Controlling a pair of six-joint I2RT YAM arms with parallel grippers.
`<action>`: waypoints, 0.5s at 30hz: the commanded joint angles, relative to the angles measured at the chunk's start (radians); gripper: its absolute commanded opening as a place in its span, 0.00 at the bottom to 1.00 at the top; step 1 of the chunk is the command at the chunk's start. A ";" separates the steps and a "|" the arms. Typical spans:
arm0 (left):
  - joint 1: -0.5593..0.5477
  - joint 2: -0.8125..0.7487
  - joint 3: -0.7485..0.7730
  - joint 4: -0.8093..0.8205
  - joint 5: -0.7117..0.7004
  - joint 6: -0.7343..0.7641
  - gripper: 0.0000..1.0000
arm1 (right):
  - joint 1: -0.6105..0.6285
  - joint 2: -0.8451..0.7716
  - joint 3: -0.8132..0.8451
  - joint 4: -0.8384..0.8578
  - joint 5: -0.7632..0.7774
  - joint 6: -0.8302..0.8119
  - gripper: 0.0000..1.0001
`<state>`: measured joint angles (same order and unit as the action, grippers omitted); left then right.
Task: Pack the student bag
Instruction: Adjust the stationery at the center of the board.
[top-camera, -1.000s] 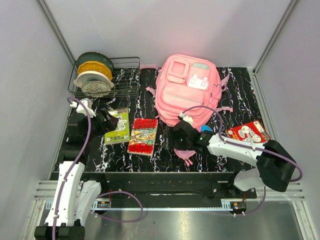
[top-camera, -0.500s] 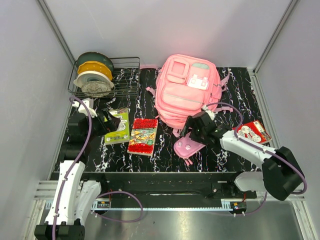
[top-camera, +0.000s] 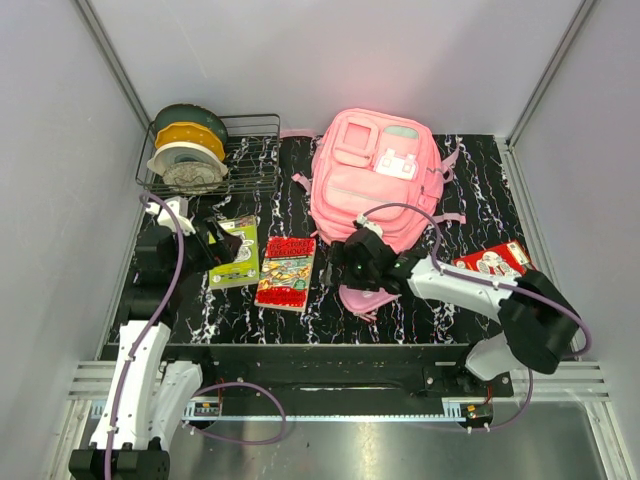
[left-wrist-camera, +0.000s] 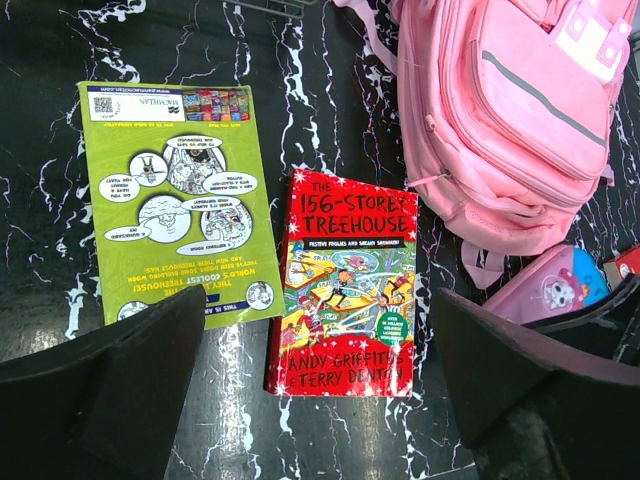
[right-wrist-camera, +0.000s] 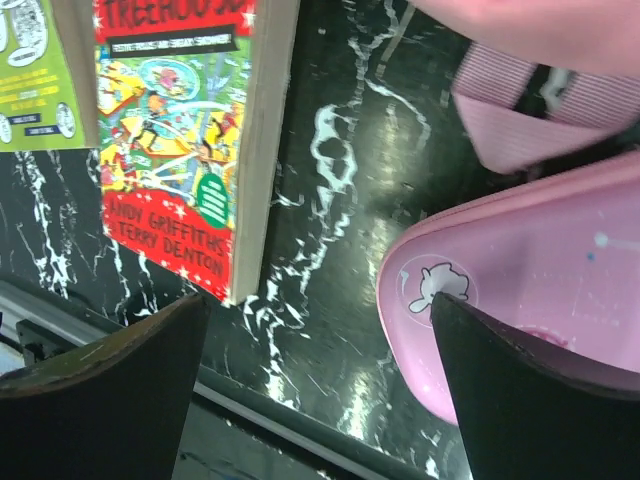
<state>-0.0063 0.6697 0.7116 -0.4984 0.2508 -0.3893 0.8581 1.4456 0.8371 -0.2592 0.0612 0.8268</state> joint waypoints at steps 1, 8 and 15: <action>0.005 0.010 0.000 0.054 0.060 0.015 0.99 | 0.033 0.085 0.016 0.072 -0.057 0.026 1.00; 0.005 0.039 -0.004 0.090 0.156 0.030 0.99 | 0.035 0.039 -0.018 -0.031 0.112 0.031 1.00; -0.170 0.088 0.012 0.090 0.064 0.003 0.99 | -0.080 -0.042 -0.116 -0.159 0.168 0.074 1.00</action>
<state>-0.0788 0.7364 0.7101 -0.4557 0.3492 -0.3710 0.8722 1.4422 0.8158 -0.2329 0.1535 0.8806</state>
